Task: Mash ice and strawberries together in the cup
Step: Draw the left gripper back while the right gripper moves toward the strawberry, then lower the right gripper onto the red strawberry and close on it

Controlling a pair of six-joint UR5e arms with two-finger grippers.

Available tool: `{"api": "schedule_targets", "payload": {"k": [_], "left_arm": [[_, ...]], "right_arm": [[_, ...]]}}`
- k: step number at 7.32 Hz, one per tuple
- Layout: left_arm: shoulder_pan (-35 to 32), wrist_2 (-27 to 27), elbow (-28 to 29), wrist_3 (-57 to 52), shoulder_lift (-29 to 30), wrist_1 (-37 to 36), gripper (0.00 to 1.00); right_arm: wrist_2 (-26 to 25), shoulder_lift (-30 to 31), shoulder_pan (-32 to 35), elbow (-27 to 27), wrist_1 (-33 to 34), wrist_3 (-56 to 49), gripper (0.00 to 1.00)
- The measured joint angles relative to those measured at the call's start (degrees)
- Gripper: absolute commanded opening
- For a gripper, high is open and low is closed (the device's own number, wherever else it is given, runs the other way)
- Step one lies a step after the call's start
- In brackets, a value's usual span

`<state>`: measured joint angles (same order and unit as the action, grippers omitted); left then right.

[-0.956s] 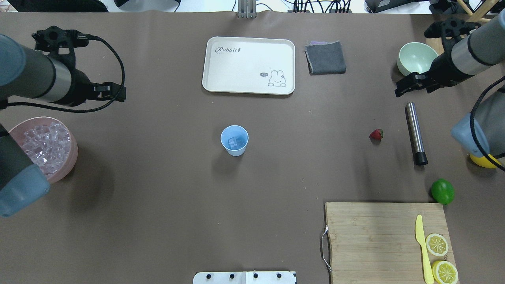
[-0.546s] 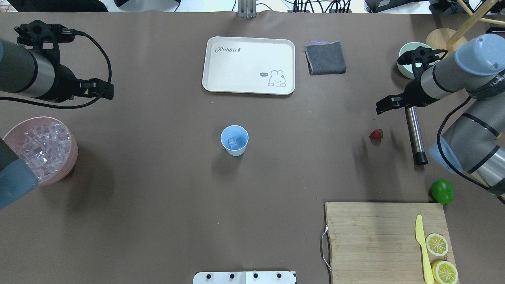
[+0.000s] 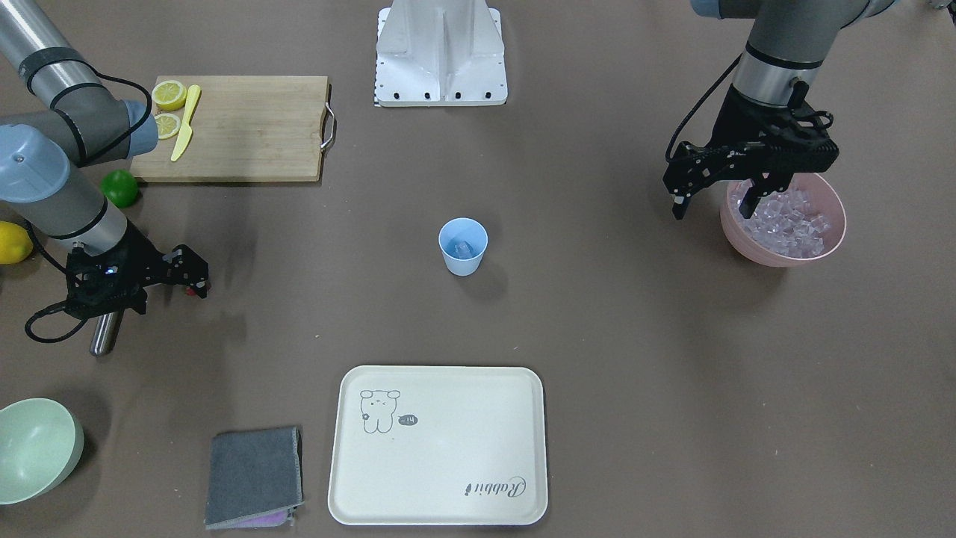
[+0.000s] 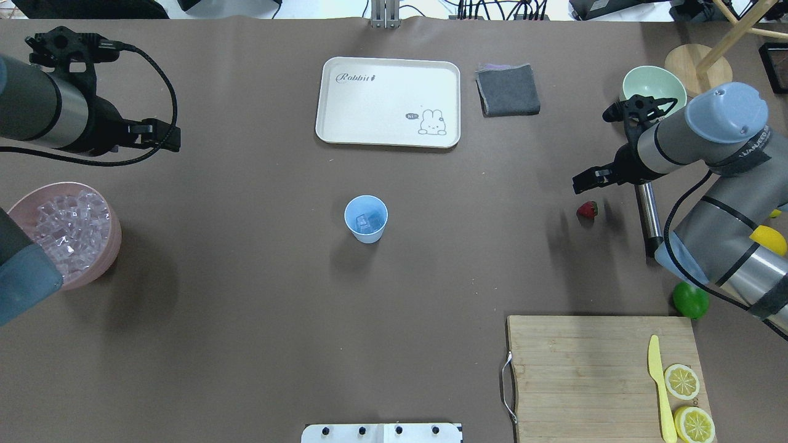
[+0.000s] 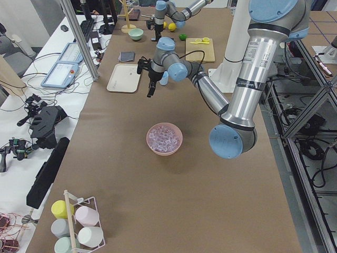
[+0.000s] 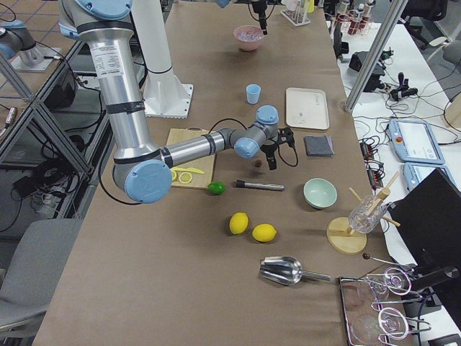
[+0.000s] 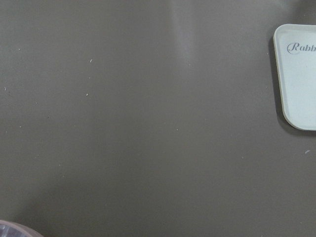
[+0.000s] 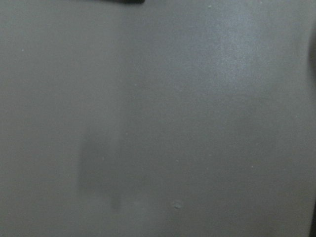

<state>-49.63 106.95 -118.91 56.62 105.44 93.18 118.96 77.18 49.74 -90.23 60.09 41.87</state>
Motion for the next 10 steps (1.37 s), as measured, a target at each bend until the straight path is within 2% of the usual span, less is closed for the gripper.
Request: {"api": "schedule_targets", "payload": {"k": [2, 3, 4, 5, 6, 10], "left_arm": [[-0.74, 1.2, 0.05, 0.19, 0.16, -0.18, 0.98], [-1.31, 2.26, 0.17, 0.48, 0.27, -0.24, 0.98], [-1.7, 2.8, 0.25, 0.61, 0.38, -0.26, 0.98], [-1.87, 3.01, 0.3, 0.66, 0.43, -0.27, 0.98], [-1.92, 3.11, 0.29, 0.68, 0.45, -0.3, 0.98], [-2.08, 3.09, -0.18, 0.75, 0.1, -0.35, 0.98]], "right_arm": [[-0.1, 0.12, -1.59, -0.11, 0.07, 0.02, 1.0], [-0.25, 0.14, -2.24, -0.12, 0.2, -0.01, 0.95], [-0.27, 0.28, -2.59, -0.19, 0.25, -0.03, 0.56], [-0.21, 0.56, -2.71, -0.31, 0.28, -0.05, 0.25], [-0.09, 1.01, -2.7, -0.47, 0.25, -0.09, 0.0], [-0.43, 2.8, -2.66, -2.84, -0.11, -0.16, 0.0]]}}
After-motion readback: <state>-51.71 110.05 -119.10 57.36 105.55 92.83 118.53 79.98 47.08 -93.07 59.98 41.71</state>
